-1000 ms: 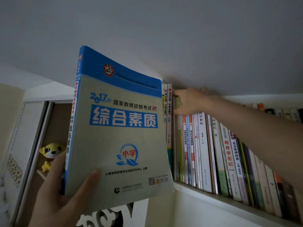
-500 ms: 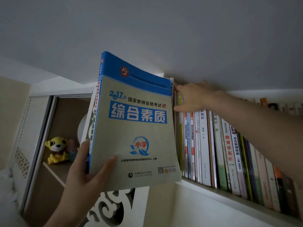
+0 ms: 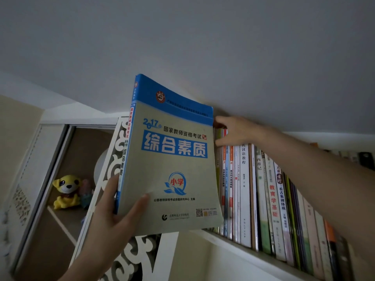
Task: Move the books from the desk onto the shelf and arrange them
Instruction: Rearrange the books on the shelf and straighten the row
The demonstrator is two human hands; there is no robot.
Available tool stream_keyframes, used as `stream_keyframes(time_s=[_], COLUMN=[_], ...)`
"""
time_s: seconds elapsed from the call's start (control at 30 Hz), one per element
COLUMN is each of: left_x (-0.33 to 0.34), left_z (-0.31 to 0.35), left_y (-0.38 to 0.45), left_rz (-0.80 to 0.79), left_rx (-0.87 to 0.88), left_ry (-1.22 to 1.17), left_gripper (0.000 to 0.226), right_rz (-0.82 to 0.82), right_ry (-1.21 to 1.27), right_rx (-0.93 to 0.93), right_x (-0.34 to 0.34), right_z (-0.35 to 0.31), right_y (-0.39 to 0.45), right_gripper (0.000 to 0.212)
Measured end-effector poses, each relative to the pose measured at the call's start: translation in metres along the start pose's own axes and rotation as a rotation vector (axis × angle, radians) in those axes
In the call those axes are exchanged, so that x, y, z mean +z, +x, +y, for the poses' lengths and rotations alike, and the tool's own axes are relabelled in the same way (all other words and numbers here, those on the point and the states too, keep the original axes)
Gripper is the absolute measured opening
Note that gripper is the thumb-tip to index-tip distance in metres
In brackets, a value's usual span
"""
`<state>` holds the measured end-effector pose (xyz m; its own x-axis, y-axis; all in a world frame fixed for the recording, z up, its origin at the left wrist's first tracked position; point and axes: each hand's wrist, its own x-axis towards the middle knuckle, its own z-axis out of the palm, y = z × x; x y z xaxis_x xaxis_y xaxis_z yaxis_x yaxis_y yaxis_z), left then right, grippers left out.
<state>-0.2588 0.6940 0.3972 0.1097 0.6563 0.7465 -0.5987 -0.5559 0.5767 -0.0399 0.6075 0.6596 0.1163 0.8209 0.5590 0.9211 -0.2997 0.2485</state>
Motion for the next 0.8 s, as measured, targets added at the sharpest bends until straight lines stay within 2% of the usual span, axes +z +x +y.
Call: stream_keyframes(time_s=[0.23, 0.4, 0.57, 0.67, 0.8], left_x=[-0.0053, -0.0058, -0.0046, -0.0048, -0.0044], left_z=[0.0044, 0.0041, 0.004, 0.004, 0.0093], left_y=[-0.005, -0.0016, -0.0013, -0.0047, -0.007], left_rz=[0.018, 0.03, 0.027, 0.02, 0.009], left_rx=[-0.032, -0.025, -0.009, -0.021, -0.019], left_ry=[-0.059, -0.076, -0.052, -0.038, -0.028], left_gripper=[0.039, 0.044, 0.044, 0.043, 0.038], right_rz=[0.012, 0.02, -0.018, 0.062, 0.071], right_ry=[0.028, -0.029, -0.06, -0.201, -0.09], right_rx=[-0.044, -0.02, -0.061, -0.106, -0.129], right_x=[-0.0012, 0.0021, -0.0044, -0.0051, -0.0002], right_z=[0.0046, 0.0032, 0.0049, 0.0056, 0.0096], right_y=[0.0005, 0.0064, 0.0025, 0.0013, 0.0014], right_gripper=[0.062, 0.075, 0.065, 0.064, 0.073])
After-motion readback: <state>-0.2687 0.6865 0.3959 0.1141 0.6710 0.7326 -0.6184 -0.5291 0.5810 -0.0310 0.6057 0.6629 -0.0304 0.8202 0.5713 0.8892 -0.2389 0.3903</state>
